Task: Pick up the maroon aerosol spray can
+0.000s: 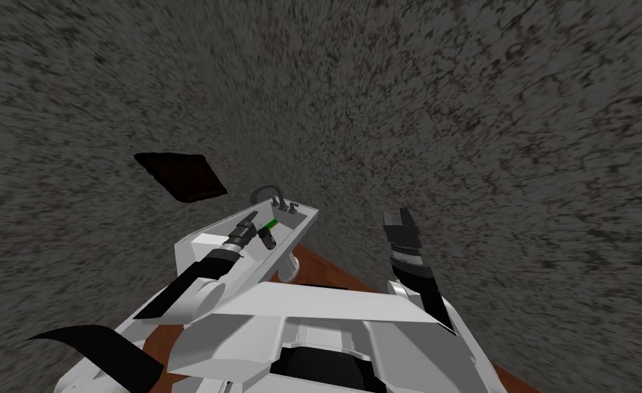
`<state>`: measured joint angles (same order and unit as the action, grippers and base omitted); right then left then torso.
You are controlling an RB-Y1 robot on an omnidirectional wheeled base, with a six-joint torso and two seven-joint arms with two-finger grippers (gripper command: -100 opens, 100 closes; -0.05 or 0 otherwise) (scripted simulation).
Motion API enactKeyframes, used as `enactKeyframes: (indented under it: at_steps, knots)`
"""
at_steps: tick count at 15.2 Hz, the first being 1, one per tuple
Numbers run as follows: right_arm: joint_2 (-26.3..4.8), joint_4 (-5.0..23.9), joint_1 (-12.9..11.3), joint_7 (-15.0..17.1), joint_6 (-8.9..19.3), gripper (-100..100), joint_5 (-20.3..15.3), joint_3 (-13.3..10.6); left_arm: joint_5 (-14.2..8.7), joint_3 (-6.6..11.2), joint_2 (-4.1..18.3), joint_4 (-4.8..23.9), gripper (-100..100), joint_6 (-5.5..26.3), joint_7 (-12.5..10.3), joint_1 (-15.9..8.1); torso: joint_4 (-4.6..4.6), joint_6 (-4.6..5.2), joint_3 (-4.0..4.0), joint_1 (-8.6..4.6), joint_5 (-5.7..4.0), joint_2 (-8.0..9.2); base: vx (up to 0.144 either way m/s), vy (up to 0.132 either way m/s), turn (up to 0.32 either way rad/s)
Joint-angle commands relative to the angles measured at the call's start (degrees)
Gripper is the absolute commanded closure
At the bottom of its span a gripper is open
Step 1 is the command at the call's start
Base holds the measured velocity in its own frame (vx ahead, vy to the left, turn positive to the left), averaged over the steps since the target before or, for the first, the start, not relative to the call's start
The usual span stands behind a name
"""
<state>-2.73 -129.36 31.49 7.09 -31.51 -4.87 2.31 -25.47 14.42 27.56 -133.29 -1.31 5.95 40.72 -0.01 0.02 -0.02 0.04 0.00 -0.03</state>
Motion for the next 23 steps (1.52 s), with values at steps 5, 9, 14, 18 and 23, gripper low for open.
enactKeyframes:
  at_steps: [5,9,14,18,23]
  knots:
    - [0.0,0.0,0.0,0.0,0.0,0,0.0,0.0,-4.0,2.15,3.1,-0.3,-100,6.4,-0.8,2.4,0.00,0.00,-0.01,0.00,0.00,-0.01,0.007,0.006,-0.121]
    - [0.0,0.0,0.0,0.0,0.0,0,0.0,0.0,-8.8,4.90,6.7,-0.8,-100,11.7,-1.7,5.5,0.00,-0.02,-0.01,-0.01,0.00,-0.02,0.009,0.004,-0.133]
    - [0.0,0.0,0.0,0.0,0.0,0,0.0,0.0,-11.3,6.35,8.4,-1.1,-100,16.7,-2.1,7.2,-0.01,0.00,-0.02,-0.02,0.00,-0.03,0.010,0.005,-0.128]
    - [0.0,0.0,0.0,0.0,0.0,0,0.0,0.0,-16.1,9.37,11.8,-1.7,-100,21.7,-3.1,10.4,-0.01,-0.02,-0.02,-0.01,0.00,-0.04,0.012,0.005,-0.139]
    - [0.0,0.0,0.0,0.0,0.0,0,0.0,0.0,-18.5,10.91,13.5,-1.9,-100,27.2,-3.6,12.1,-0.01,0.00,-0.03,-0.01,0.00,-0.05,0.012,0.007,-0.128]
